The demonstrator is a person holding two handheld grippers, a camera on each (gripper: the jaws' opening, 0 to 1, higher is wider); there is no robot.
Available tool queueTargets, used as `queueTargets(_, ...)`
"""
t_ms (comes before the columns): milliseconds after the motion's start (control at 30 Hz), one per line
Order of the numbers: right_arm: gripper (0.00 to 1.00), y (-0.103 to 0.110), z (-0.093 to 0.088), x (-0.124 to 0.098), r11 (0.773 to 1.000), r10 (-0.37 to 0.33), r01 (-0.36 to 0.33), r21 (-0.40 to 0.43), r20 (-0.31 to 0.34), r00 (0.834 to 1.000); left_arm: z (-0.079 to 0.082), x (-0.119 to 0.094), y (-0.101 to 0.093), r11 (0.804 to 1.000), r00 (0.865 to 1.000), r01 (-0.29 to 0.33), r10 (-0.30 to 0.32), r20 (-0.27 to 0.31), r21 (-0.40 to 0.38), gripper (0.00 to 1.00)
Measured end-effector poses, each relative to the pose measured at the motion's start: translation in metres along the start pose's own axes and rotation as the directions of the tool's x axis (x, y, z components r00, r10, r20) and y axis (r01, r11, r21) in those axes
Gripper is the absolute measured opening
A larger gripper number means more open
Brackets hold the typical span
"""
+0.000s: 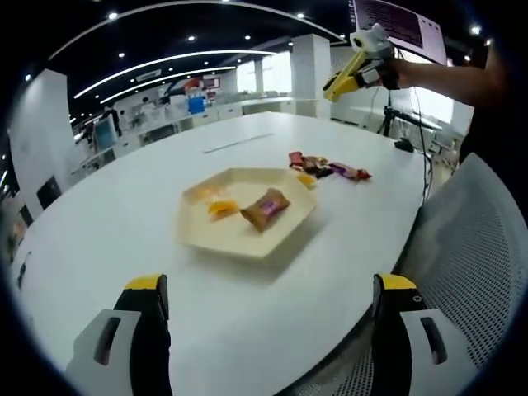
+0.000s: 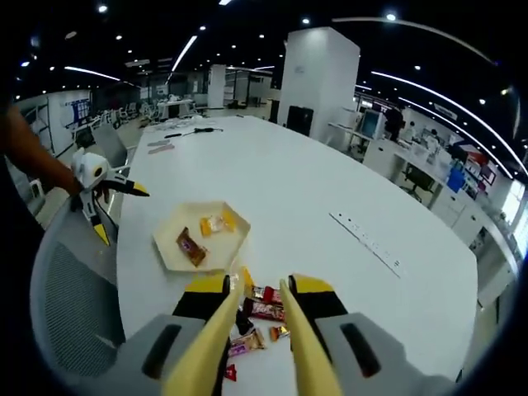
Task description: Place the target food into the container with the food tongs after gripping and lifting it, then release it inside without dropping or visibly crushing the food.
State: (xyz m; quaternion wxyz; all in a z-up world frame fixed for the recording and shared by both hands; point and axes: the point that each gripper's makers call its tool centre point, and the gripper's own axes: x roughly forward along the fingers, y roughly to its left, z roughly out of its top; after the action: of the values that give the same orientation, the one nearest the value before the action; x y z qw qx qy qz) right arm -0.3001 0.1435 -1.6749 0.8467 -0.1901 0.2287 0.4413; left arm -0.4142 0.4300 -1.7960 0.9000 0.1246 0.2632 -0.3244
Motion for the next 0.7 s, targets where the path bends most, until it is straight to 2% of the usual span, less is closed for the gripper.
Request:
queueTargets(233, 0.27, 0.006, -0.026, -0.017, 1.000, -0.006, 0.006, -0.004, -0.035, 0.999, -0.001, 0.001, 0.000, 1.000, 1.000, 0.005, -0.005, 0.000, 0.002, 0.99)
queueTargets(433, 0.27, 0.009, -0.033, -0.026, 1.000, 0.010, -0.010, -0.010, 0.007, 1.000, -0.001, 0.001, -0.003, 1.000, 1.000, 0.010, -0.010, -0.008, 0.005, 0.99)
queueTargets(700, 0.27, 0.014, -0.051, -0.030, 0.999, 0.047, -0.047, 0.015, 0.005, 0.999, -0.002, 0.001, -0.002, 1.000, 1.000, 0.008, -0.008, -0.011, 0.003, 0.99)
